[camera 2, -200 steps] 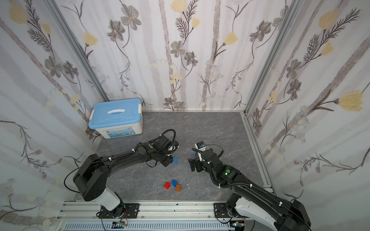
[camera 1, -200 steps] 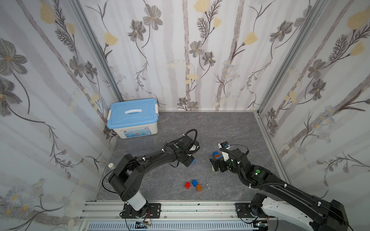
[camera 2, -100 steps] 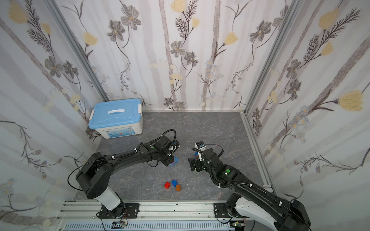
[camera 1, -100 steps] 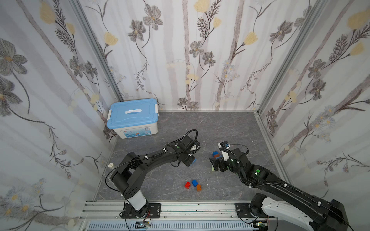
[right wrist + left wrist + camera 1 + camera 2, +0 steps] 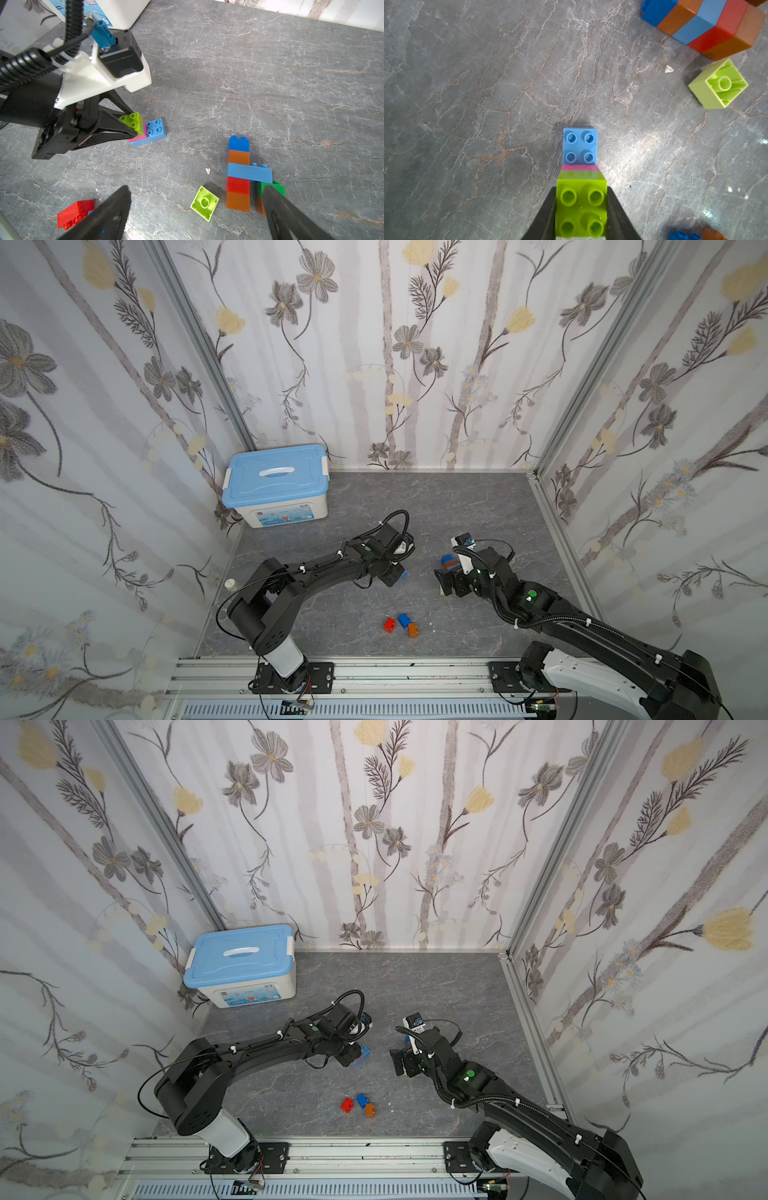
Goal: Assemble the letter h with lego
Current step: Assemble the lego brick with the lego brick.
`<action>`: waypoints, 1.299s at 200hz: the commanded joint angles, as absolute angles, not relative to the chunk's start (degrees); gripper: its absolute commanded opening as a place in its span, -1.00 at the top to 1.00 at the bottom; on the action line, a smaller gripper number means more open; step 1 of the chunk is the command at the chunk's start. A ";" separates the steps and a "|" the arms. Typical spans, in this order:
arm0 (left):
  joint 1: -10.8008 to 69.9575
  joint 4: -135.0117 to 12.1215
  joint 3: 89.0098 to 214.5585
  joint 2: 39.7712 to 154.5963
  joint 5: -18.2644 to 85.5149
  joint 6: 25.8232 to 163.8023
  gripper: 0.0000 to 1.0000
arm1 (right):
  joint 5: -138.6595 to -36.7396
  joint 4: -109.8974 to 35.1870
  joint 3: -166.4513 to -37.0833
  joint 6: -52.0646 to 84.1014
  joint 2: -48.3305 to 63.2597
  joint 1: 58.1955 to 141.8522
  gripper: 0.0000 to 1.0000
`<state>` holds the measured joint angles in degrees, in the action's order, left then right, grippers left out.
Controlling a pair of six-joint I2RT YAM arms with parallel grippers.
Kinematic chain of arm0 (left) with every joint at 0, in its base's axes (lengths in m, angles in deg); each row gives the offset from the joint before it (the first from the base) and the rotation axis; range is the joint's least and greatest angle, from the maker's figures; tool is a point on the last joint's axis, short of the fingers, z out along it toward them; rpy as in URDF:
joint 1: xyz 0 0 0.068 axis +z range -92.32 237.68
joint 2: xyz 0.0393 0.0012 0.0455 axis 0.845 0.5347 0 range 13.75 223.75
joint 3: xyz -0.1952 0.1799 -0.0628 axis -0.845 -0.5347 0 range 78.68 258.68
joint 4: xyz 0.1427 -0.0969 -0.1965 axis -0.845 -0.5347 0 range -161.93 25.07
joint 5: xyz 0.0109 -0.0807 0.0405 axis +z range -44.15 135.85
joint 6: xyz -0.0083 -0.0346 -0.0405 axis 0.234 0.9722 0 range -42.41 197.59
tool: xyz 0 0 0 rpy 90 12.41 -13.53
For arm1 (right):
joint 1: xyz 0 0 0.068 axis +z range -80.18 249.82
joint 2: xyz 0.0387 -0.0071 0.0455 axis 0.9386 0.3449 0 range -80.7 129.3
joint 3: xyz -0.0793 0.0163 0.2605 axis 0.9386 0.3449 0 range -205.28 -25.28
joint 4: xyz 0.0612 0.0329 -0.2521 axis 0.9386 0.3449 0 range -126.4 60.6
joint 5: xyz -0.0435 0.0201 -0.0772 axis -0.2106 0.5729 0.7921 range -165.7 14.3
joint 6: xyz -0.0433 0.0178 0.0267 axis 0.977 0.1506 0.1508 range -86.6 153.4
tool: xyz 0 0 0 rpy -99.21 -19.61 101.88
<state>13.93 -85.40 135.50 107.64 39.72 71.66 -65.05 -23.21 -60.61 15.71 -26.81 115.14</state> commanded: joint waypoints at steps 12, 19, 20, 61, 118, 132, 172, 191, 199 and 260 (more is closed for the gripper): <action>13.88 -87.20 134.36 107.73 41.81 72.64 0.77 | -64.66 -22.85 -61.48 14.51 -25.70 115.19 -0.98; 13.83 -87.08 134.02 107.36 41.98 72.83 0.77 | -64.54 -22.72 -61.62 14.42 -25.43 115.09 -0.98; 13.82 -87.04 133.90 107.31 42.03 72.92 0.77 | -64.54 -22.71 -61.64 14.42 -25.42 115.09 -0.98; 13.83 -85.86 132.07 104.72 43.19 73.47 0.77 | -64.80 -23.00 -62.00 13.98 -24.11 115.09 -0.98; 13.77 -84.06 130.06 103.33 44.05 74.16 0.77 | -64.97 -22.87 -62.40 13.97 -23.40 115.10 -0.98; 13.62 -82.79 128.91 103.26 44.96 74.81 0.77 | -64.98 -22.88 -62.37 13.72 -23.16 115.11 -0.98; 13.03 -79.08 126.62 105.84 44.28 79.54 0.77 | -65.24 -22.80 -62.64 13.45 -22.10 115.09 -0.98; 12.77 -76.20 124.99 107.12 44.58 81.75 0.77 | -65.50 -22.74 -62.88 13.36 -21.52 115.10 -0.98; 12.78 -76.09 124.98 107.96 44.86 82.14 0.77 | -65.64 -22.61 -63.11 13.45 -21.25 115.09 -0.98; 12.76 -81.11 127.70 108.86 47.63 82.19 0.77 | -66.20 -19.77 -65.12 13.50 -18.17 114.91 -0.98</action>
